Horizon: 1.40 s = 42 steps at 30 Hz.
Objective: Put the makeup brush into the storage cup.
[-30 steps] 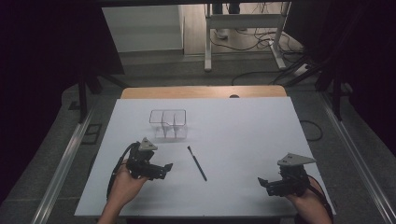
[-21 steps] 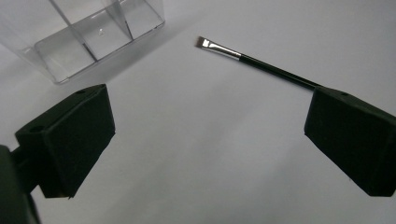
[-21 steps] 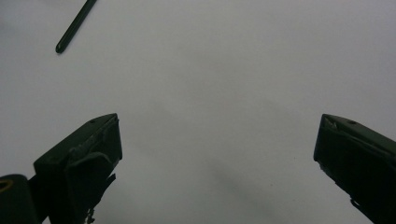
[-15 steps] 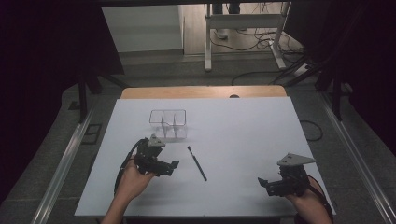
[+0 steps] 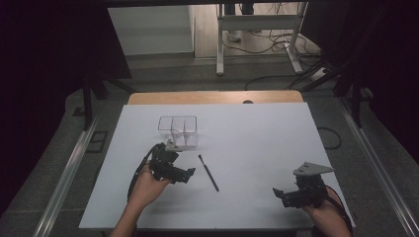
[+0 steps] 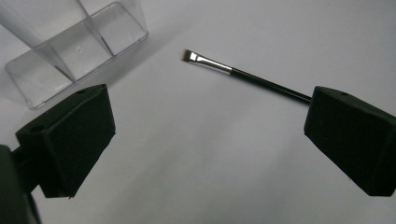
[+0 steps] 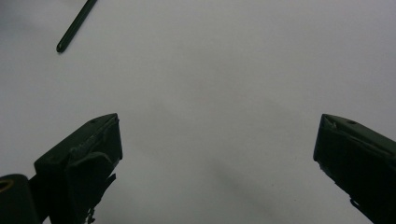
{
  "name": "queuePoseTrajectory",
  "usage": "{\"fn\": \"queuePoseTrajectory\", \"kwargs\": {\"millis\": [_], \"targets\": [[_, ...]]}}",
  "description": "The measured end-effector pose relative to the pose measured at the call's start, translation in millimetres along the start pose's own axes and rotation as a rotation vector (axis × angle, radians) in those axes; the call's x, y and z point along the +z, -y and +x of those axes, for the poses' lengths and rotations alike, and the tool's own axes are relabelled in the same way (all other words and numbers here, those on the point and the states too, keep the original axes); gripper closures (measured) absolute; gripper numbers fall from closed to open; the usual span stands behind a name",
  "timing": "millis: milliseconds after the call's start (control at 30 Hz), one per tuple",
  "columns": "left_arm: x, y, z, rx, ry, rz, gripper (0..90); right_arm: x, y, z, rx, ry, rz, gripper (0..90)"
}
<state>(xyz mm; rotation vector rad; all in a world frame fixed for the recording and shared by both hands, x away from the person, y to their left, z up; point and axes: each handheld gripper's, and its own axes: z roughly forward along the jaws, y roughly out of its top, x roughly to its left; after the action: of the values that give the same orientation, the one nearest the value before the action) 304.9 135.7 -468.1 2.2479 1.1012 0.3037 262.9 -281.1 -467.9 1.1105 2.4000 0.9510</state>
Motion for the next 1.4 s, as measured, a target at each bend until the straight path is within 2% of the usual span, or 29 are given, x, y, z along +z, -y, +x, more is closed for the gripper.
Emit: {"fn": "queuePoseTrajectory", "kwargs": {"millis": [200,433,867,1400], "targets": [[8.1,-5.2,-1.6,0.018,-0.002,0.031,2.4,-0.2,0.1,-0.5,0.003,-0.001,0.001,1.4],[16.3,-10.1,-2.5,0.006,0.025,0.049,2.2,-0.2,0.3,-0.8,0.011,-0.003,-0.004,1.3],[30.4,-24.1,-8.7,0.014,0.040,0.089,2.2,-0.3,0.3,-0.7,0.006,-0.002,-0.002,1.4],[47.8,-38.9,-15.7,-0.004,0.052,0.129,2.4,-0.7,0.4,-0.6,0.004,-0.002,-0.002,1.4]]}}
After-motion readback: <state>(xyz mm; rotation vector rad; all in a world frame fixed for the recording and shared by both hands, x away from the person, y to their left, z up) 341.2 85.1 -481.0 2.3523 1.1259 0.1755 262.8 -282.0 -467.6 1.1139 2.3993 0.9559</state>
